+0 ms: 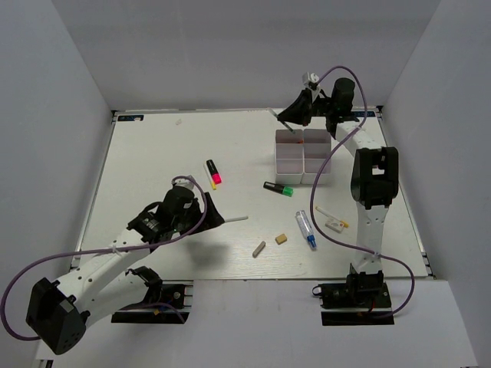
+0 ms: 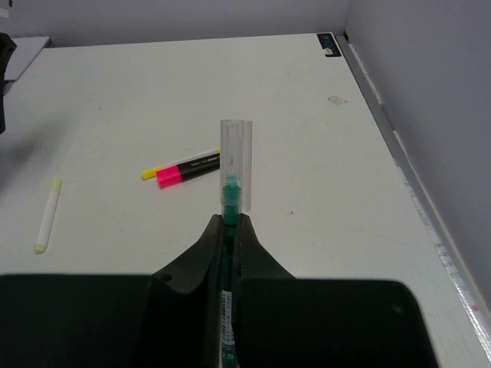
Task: Sort the stationery into containers
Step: Place the stationery into the container
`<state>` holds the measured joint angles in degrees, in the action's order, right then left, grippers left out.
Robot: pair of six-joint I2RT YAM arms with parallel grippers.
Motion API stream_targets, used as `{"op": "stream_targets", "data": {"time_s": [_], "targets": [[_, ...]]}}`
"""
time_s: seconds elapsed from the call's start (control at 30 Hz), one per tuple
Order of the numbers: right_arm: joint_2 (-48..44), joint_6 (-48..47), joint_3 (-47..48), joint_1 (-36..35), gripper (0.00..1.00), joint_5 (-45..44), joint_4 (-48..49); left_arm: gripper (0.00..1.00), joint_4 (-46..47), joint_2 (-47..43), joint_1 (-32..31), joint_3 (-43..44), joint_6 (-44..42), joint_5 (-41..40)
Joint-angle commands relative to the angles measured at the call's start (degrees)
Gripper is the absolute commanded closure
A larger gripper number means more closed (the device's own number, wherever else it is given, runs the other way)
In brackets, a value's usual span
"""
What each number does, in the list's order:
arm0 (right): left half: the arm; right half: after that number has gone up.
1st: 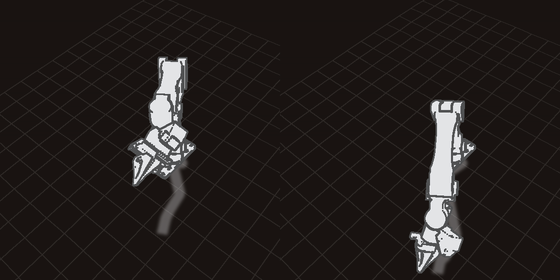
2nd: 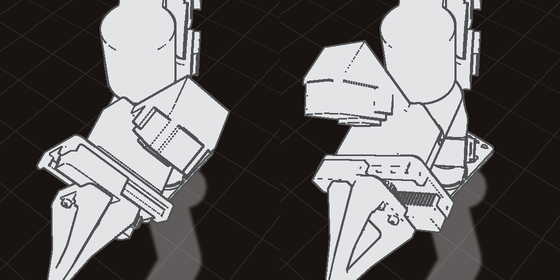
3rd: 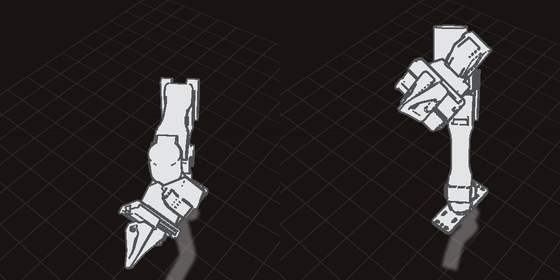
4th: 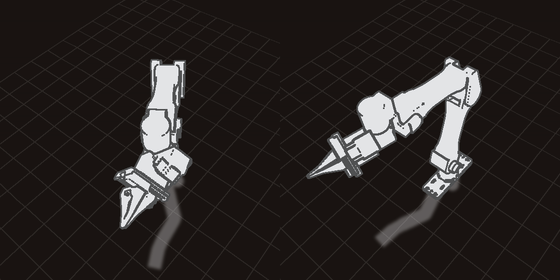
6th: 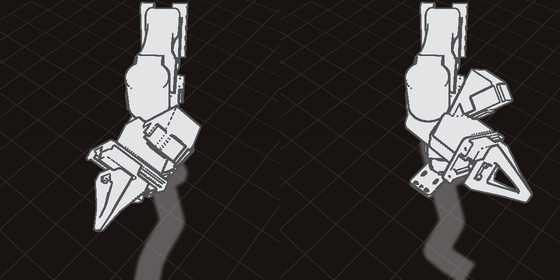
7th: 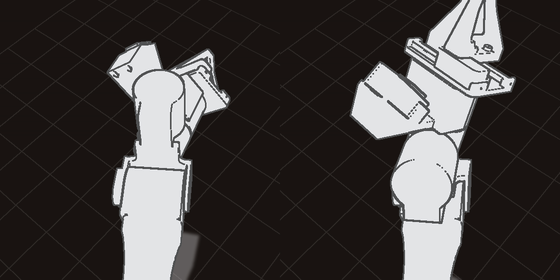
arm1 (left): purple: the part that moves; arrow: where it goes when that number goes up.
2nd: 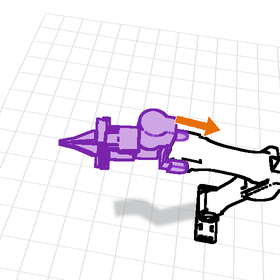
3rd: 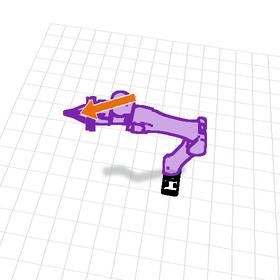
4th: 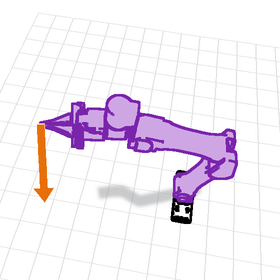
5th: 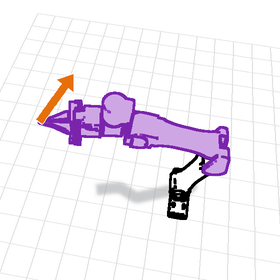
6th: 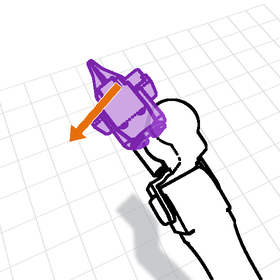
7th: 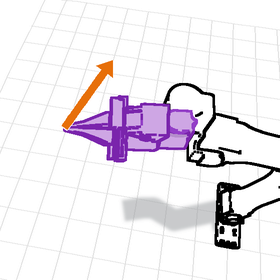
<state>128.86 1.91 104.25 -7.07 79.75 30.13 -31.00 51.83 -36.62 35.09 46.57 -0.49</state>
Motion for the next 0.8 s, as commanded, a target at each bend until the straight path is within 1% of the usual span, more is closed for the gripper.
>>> {"op": "stream_targets", "data": {"time_s": [0.0, 0.03, 0.27, 0.4, 0.5, 0.57, 0.67, 0.77], "targets": [[1.83, -1.65, 2.8, 0.74, 1.0, -0.73, 0.54, 0.04, 0.33, 0.29, -0.29, 1.21, 0.37, 0.93], [2.01, -3.3, 2.98, 0.74, 1.0, -0.73, 0.46, 0.04, 0.33, 0.89, -0.29, 1.21, 0.37, 0.93], [3.68, -3.32, 2.54, 1.18, 1.0, -0.9, 0.54, 0.04, 0.85, 2.57, -0.29, 2.35, 0.37, 1.45], [3.95, -3.58, 2.63, 1.36, 0.85, -0.64, -0.07, 0.04, 1.38, 4.76, -0.81, 2.88, -0.16, 1.98], [3.07, -3.49, 1.67, 1.36, 0.8, -0.03, 0.02, 0.04, 1.91, 5.3, -0.82, 3.4, -0.16, 1.99], [1.84, -3.67, 0.08, 1.8, 0.73, -0.11, 0.54, 0.04, 2.52, 5.82, -0.82, 3.4, -0.69, 2.51], [0.26, -3.85, -2.29, 2.06, 0.68, 0.06, 0.28, 0.04, 3.66, 6.35, -0.82, 3.4, -1.21, 2.51], [-1.24, -4.28, -4.66, 2.33, 0.68, -0.12, 0.11, 0.04, 3.67, 7.4, -0.82, 3.4, -1.74, 3.13]]}}
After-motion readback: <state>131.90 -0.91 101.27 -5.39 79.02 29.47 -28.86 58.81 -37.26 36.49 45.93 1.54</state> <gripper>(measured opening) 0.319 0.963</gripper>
